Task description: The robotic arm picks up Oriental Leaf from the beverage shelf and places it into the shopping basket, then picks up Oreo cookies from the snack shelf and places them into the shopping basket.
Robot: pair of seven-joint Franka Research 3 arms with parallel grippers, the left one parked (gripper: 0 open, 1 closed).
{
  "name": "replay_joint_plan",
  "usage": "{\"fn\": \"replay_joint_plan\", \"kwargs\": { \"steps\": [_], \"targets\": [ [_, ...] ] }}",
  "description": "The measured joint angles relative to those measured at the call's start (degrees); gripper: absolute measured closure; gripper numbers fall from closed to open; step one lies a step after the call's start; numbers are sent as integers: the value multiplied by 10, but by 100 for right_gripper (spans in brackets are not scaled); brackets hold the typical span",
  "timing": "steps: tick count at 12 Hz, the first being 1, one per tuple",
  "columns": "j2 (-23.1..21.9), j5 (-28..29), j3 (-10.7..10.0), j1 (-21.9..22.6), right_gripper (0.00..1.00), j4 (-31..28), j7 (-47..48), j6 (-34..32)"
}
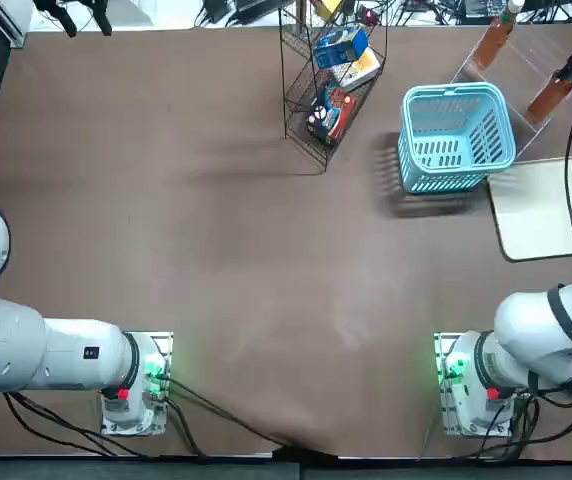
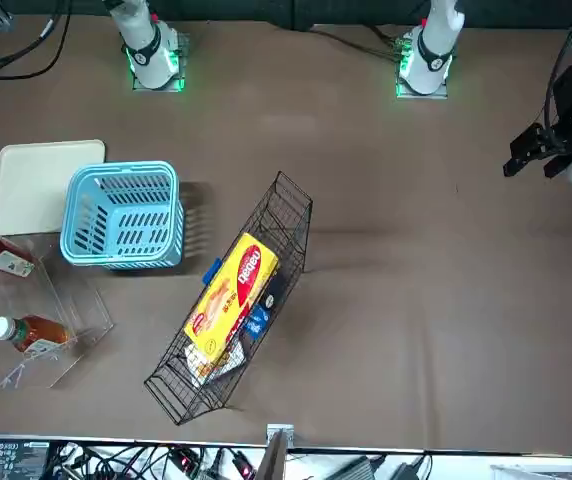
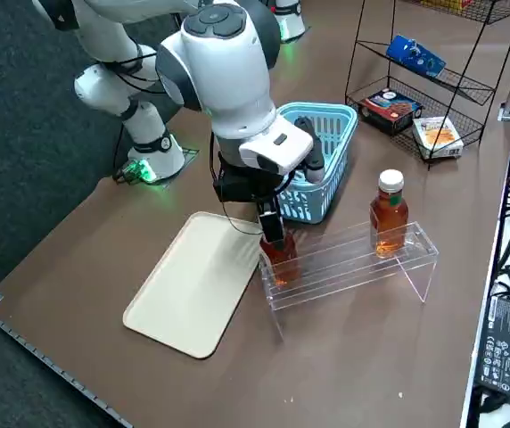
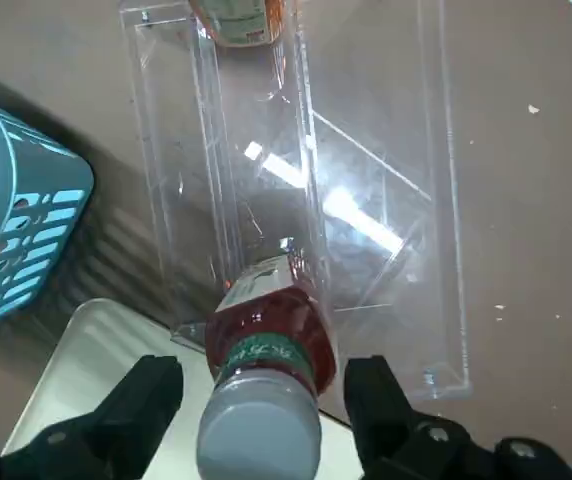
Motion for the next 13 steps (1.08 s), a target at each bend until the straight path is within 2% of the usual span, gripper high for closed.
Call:
{"fn": "replay_joint_plan", "kwargs": {
  "steps": [7,9,11,12,13],
  "targets": [
    [-3,0,0,0,0,-7,0,1],
    [-3,0,0,-1,4,-8,-1,2],
    [-3,0,0,-2,26,-8,-1,4],
    [-3,0,0,-2,26,-8,-2,5],
    [-4,-1,0,-2,31,-8,-2,6]
  ]
}}
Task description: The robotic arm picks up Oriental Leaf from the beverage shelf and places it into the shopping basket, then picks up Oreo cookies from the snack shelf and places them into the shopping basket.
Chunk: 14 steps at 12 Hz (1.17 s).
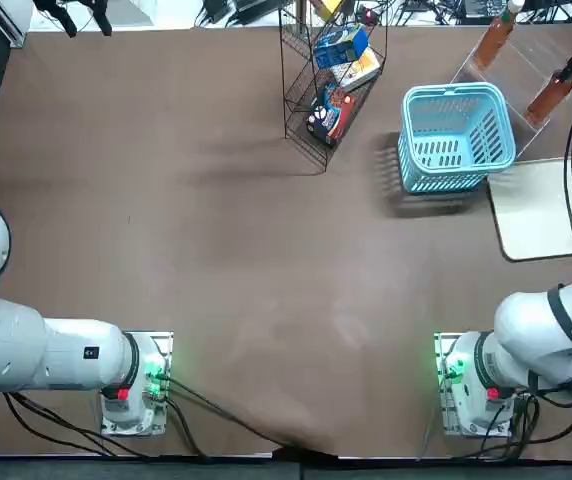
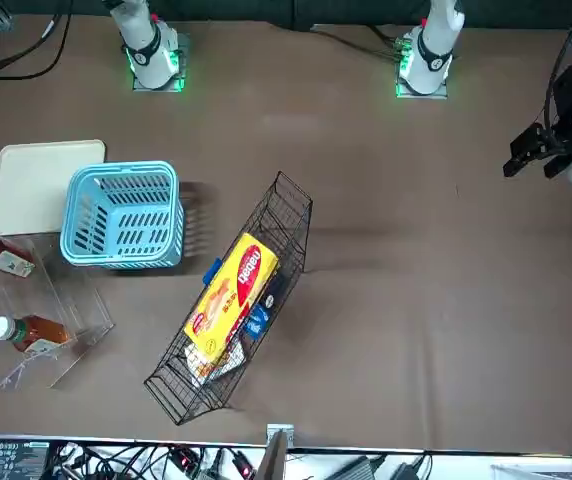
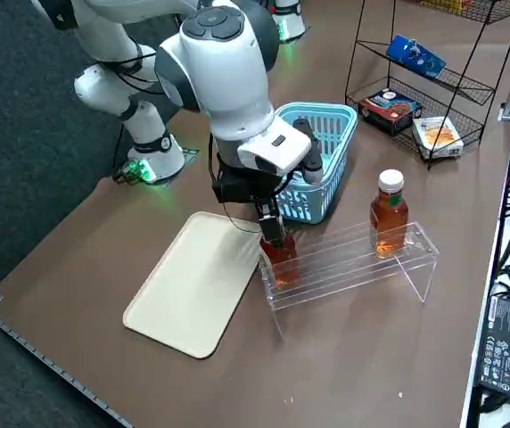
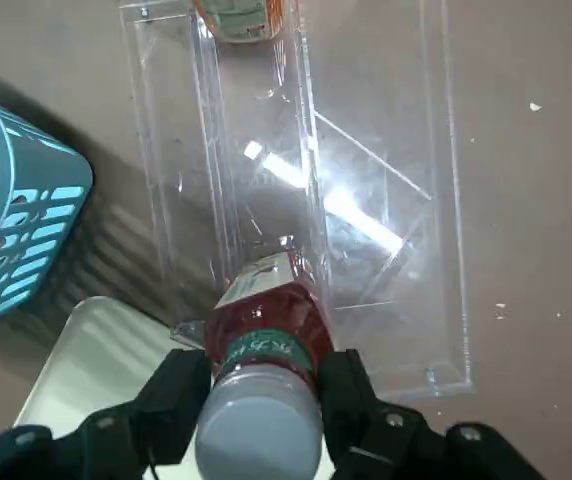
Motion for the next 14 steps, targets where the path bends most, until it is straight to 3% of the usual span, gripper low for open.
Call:
{"fn": "replay_joint_plan", "kwargs": {
  "steps": [5,14],
  "targets": [
    [-1,-1,0,0,44,0,-1,2],
    [-3,-1,2,0,44,0,-14,1]
  ]
}}
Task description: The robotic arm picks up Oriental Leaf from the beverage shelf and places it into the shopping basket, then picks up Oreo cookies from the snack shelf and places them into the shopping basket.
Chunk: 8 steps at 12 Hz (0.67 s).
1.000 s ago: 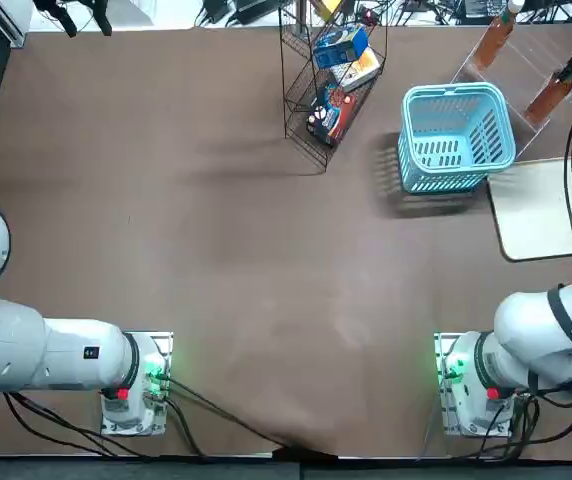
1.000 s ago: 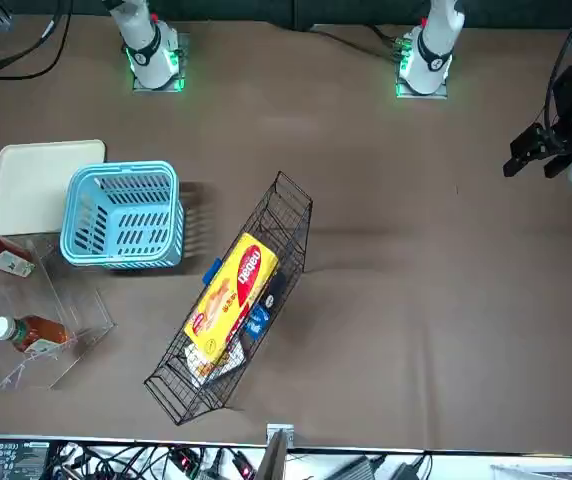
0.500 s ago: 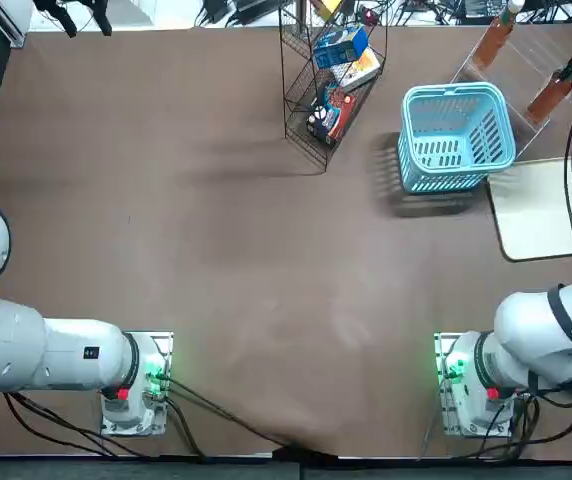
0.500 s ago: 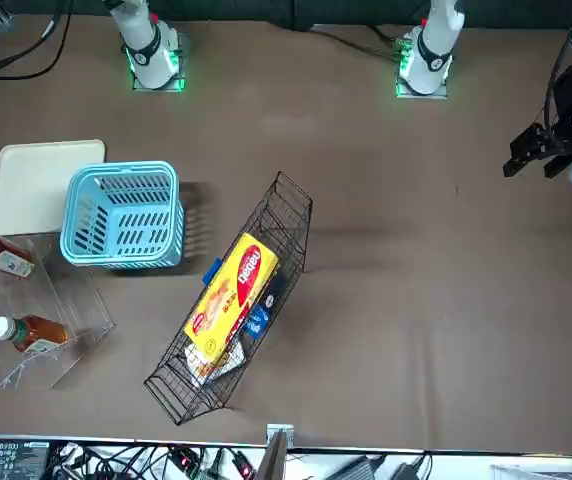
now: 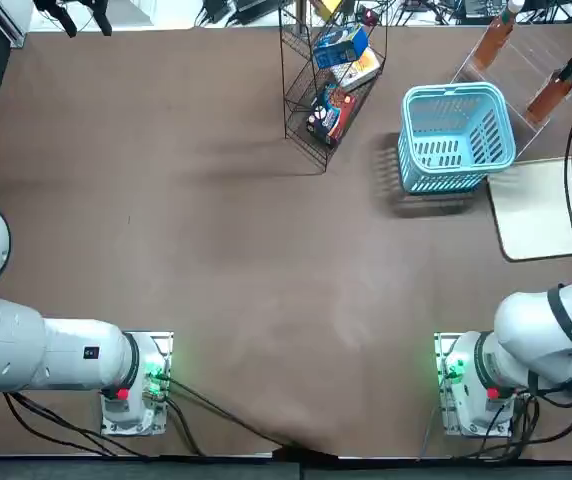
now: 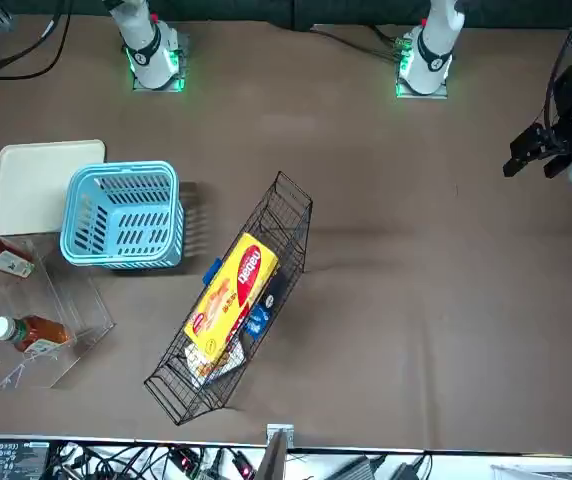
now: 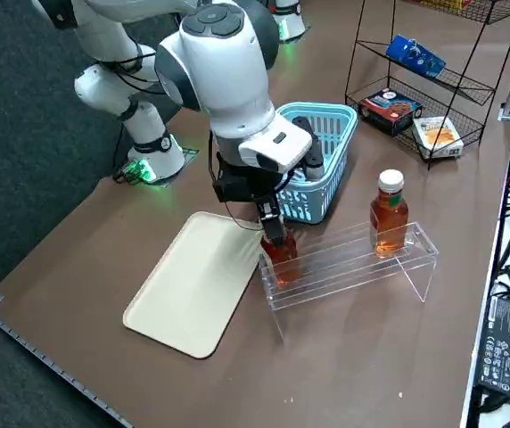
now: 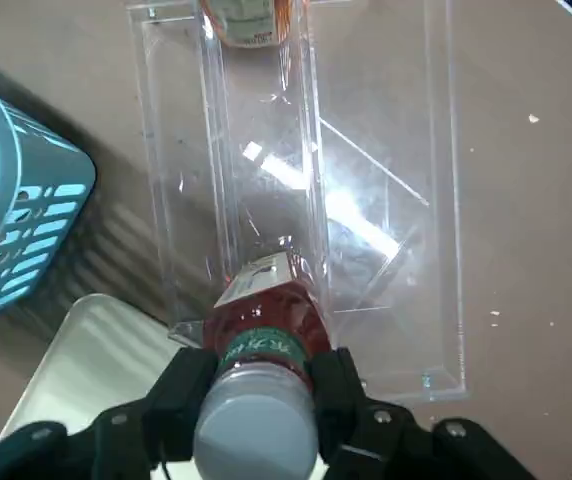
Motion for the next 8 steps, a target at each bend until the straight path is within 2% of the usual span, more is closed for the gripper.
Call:
{"fn": "replay_joint_plan", "kwargs": {
  "steps": [8],
  "targets": [
    [-50,0,8,2,44,-1,-2,-12]
  ]
}}
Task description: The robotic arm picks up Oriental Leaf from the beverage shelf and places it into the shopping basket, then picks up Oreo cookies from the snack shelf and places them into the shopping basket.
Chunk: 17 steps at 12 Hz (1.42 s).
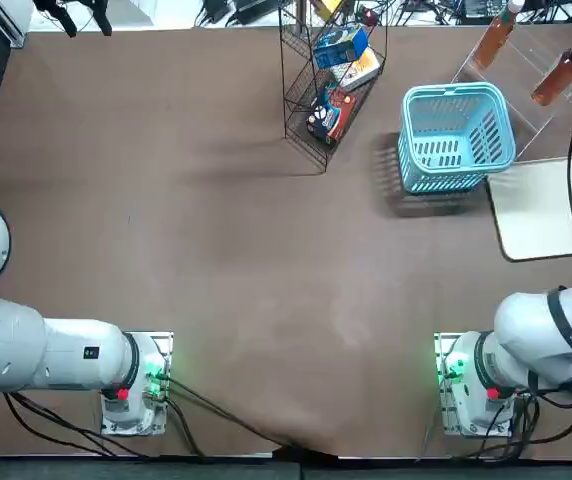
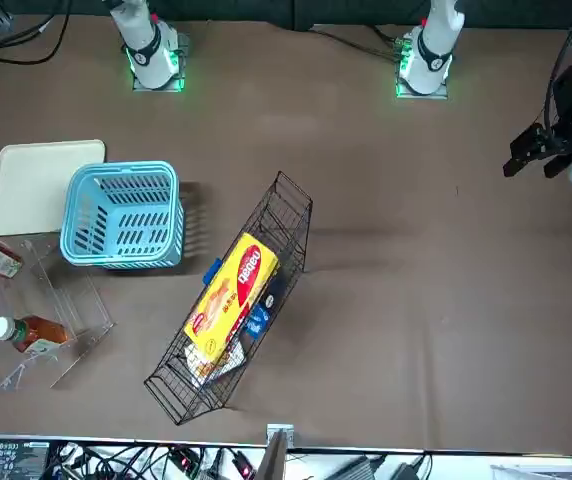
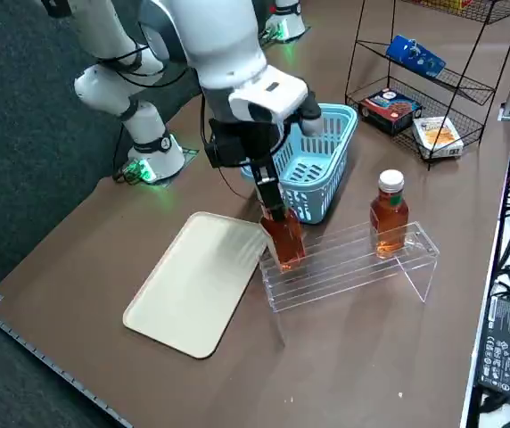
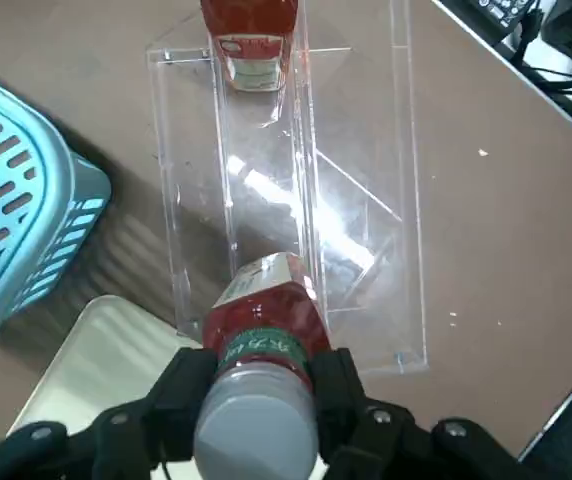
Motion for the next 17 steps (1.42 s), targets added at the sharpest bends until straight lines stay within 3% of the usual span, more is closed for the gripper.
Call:
{"fn": "replay_joint_plan", "kwargs": {
  "steps": [8,12,17],
  "targets": [
    [-60,0,3,1,44,30,1,-95],
    [-100,0,11,56,44,36,136,-172],
    [-117,0,16,134,44,30,370,-230]
  ]
}}
